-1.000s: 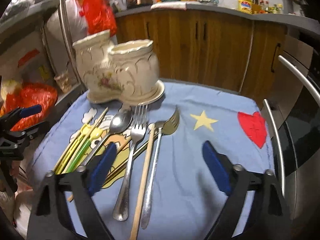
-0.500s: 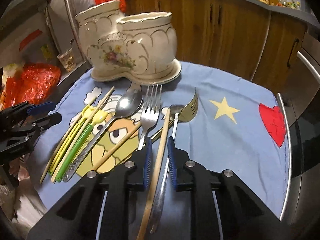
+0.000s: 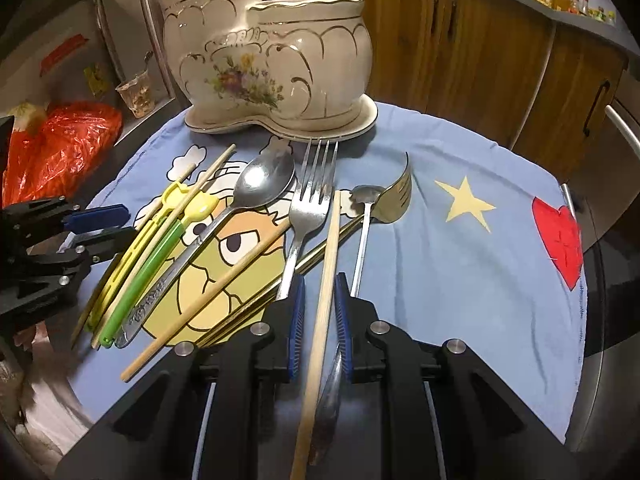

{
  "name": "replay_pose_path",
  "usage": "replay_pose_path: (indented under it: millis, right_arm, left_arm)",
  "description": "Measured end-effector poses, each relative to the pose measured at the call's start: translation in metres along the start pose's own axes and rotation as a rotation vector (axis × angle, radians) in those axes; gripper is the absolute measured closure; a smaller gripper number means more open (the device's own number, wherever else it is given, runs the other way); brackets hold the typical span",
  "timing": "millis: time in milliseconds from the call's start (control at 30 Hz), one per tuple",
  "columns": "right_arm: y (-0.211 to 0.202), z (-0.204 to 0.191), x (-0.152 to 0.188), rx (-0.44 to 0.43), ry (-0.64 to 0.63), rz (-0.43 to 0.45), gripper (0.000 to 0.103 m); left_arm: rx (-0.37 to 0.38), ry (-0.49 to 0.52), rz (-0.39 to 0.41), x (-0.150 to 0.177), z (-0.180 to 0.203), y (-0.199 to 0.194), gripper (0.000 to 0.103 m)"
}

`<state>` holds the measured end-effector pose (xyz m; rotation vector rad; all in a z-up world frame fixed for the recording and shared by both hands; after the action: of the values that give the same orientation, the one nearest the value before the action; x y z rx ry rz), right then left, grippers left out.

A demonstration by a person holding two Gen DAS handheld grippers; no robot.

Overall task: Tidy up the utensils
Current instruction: 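Close the right tool on a wooden stick while the left tool grasps another wooden stick, then lift both wooden sticks, lower them into the ceramic holder cups, open both tools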

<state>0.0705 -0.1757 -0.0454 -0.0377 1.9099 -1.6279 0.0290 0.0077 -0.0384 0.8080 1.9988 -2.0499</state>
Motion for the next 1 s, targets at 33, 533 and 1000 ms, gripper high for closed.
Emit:
replay_pose_path:
  millis: [33, 533, 1000]
  right_arm:
    - [0.0, 0.0, 0.001, 0.0, -0.003, 0.006, 0.097]
    - [-0.044, 0.014, -0.001, -0.139, 0.088, 0.212, 0.097]
    - [-0.114, 0.032, -0.066, -0.225, 0.12, 0.477, 0.097]
  left_arm:
    - [-0.014, 0.012, 0.002, 0.0, 0.002, 0.001, 0.078]
    - [0.113, -0.015, 0.144, -0.008, -0.017, -0.039, 0.098]
    - [0.264, -0.01, 0.436, -0.083, -0.036, -0.132, 0.098]
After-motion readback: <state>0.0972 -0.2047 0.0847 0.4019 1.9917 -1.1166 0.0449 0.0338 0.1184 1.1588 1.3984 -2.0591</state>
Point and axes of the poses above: each gripper's, at about its wrist camera, not at the fingertips, and y roughly the way its jaws point, z to its right, x to its underside, the point moved 1 cm from there along y, roughly the way its jaws point, and after that the axes turned 11 degrees about -z, right-handed, at the moved point
